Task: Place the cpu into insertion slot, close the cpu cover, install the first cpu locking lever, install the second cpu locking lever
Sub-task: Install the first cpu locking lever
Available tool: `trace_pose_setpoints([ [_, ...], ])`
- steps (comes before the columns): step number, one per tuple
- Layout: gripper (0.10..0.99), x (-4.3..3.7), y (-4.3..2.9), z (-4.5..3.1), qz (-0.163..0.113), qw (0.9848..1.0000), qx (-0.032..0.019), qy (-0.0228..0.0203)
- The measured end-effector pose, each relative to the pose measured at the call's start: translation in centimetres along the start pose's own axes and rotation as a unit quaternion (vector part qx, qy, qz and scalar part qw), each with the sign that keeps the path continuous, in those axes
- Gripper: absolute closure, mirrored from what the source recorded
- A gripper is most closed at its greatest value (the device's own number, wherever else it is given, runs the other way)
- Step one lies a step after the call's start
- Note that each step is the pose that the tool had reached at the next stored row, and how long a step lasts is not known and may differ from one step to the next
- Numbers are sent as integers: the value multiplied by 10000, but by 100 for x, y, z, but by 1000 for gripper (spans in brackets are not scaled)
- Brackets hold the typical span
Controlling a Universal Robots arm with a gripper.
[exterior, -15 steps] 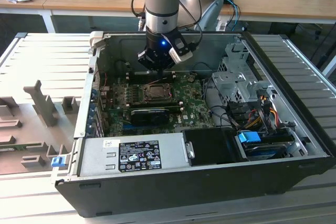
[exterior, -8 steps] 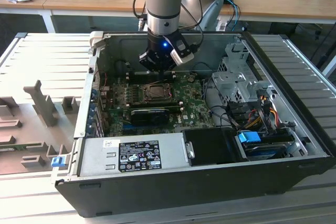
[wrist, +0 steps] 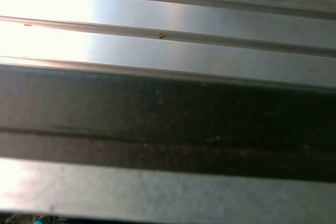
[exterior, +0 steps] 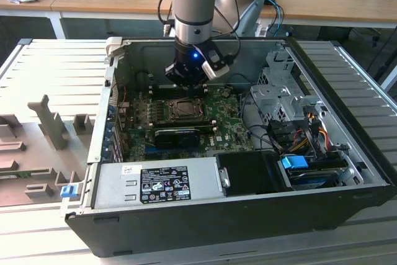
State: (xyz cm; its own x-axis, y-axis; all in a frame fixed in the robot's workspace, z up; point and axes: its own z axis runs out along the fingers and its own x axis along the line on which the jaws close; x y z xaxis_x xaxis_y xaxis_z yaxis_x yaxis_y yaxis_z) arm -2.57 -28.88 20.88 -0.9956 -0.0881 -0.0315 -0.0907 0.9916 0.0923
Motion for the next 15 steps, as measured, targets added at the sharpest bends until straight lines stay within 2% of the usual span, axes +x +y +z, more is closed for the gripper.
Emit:
trace_pose_setpoints([
  [15,980,-15,-7,62,0,10000,10,1],
])
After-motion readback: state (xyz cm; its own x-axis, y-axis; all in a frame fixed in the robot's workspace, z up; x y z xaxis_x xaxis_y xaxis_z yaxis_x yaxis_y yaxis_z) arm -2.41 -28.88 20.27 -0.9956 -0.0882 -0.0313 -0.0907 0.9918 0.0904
